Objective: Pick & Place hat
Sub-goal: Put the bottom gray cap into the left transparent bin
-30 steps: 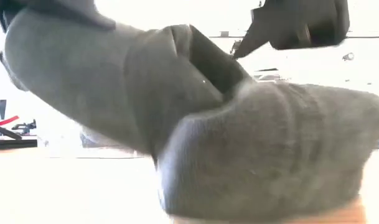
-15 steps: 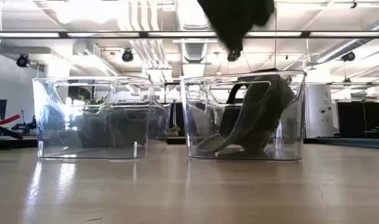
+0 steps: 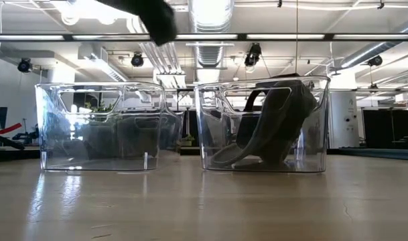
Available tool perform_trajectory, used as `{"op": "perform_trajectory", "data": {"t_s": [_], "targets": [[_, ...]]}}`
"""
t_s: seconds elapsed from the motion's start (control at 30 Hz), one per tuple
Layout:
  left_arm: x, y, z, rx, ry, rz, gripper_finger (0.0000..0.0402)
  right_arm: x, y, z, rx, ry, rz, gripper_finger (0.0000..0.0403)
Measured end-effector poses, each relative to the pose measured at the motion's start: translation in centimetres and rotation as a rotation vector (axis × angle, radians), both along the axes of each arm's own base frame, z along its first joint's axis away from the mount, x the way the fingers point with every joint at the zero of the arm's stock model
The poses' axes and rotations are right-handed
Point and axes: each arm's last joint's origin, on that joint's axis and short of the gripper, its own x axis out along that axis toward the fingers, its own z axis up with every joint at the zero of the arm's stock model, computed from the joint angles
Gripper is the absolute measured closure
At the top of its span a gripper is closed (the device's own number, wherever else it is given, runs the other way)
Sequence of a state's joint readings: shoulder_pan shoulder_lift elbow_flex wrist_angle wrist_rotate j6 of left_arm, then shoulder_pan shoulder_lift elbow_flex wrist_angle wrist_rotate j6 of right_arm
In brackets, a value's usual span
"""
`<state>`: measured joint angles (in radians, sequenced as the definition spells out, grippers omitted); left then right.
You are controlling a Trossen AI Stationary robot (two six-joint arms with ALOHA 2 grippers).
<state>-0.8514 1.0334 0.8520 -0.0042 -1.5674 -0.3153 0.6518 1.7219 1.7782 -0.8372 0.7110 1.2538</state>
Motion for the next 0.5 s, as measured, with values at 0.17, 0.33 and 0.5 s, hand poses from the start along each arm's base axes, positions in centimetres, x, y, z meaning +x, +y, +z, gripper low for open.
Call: {"op": "perform_trajectory", "data": {"t_s": [0.17,0.33,0.5], "targets": [[-0.1,1.3,0.6,-0.005,-0.005,0.042,0.0397,-0.3,-0.4,-0.6,0.044,0.042,-0.068,0.017],[0.9,2.3,-0.7,-0.125,0.013,-0.133,0.0397,-0.8,-0.8,-1.0,0.046,0.09,-0.109,0.017],[2.0,3.8,-4.8,-0.318,0.251,-0.186,0.0391,-0.6,-1.2,-1.2,0.034,0.107,-0.12,0.017]]}}
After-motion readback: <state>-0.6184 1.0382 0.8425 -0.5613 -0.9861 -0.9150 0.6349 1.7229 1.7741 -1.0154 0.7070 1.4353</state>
